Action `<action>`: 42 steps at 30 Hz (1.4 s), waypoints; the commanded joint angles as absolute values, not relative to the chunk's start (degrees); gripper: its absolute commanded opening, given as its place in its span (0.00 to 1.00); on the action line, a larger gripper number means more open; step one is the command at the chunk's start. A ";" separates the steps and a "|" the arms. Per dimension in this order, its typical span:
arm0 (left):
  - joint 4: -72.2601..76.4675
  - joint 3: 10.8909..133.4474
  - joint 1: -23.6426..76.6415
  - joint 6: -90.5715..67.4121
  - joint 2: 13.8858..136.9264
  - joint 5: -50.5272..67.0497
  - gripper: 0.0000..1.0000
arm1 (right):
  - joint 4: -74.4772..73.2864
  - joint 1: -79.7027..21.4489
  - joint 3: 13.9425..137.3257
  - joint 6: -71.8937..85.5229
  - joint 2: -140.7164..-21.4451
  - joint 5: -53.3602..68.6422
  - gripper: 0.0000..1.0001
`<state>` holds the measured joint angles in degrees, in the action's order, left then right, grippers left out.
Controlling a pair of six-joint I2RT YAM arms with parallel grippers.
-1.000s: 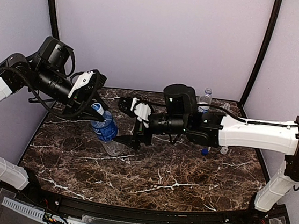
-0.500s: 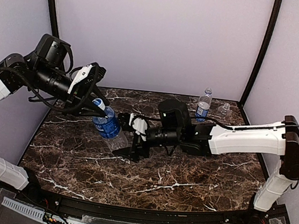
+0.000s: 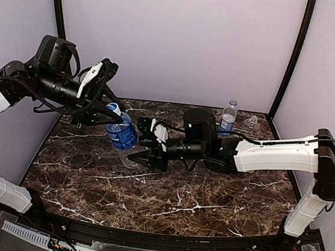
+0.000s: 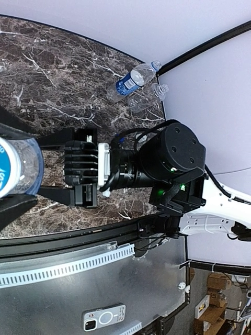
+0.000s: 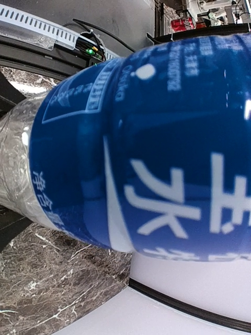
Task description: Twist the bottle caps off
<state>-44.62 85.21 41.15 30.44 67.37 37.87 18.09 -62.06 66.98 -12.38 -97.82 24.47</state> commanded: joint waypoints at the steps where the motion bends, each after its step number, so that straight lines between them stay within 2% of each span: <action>1: -36.90 81.76 41.48 25.01 63.58 37.92 0.71 | 22.30 -61.70 66.04 -10.79 -95.86 25.51 0.46; 3: -30.90 77.60 41.44 23.04 60.75 35.55 0.95 | 23.93 -61.71 65.74 -9.52 -94.80 26.29 0.45; 6: -22.71 67.86 41.48 19.65 54.50 33.53 0.98 | 29.59 -62.07 64.36 -7.17 -93.08 27.31 0.44; 11: -12.24 57.45 41.52 16.94 50.12 39.78 0.98 | 39.10 -63.69 62.75 -4.49 -93.63 29.32 0.43; 18: -1.68 53.87 43.17 10.58 51.17 40.96 0.75 | 39.46 -64.69 66.07 -4.17 -97.27 28.60 0.43; 21: -1.39 52.93 44.20 11.06 51.04 40.72 0.69 | 38.75 -64.77 67.21 -3.96 -98.12 27.98 0.42; 25: -0.22 52.14 45.18 11.34 50.92 40.19 0.57 | 36.58 -64.78 68.64 -4.11 -98.95 27.42 0.42; 29: -0.25 52.21 45.40 11.44 51.26 40.35 0.51 | 35.27 -64.77 68.82 -4.31 -98.84 26.44 0.45; 31: -0.27 52.09 45.44 11.38 51.40 40.64 0.48 | 34.38 -64.78 68.82 -4.28 -98.59 25.80 0.51; 33: -0.55 52.12 45.44 11.37 51.38 40.19 0.47 | 32.92 -64.78 68.63 -4.34 -97.66 24.77 0.68; 35: -1.09 52.12 45.44 11.63 51.04 38.93 0.46 | 30.16 -64.71 68.20 -5.25 -95.75 23.11 0.79; 38: -3.28 51.74 45.40 13.96 50.10 35.15 0.45 | 22.50 -64.34 67.82 -7.82 -90.69 19.97 0.86; 42: -5.00 49.87 45.36 18.27 49.10 27.97 0.42 | 8.72 -64.17 69.19 -10.73 -83.44 15.94 0.89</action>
<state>-3.44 52.14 45.01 13.89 50.61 34.50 22.35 -64.40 67.22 -7.29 -91.46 21.61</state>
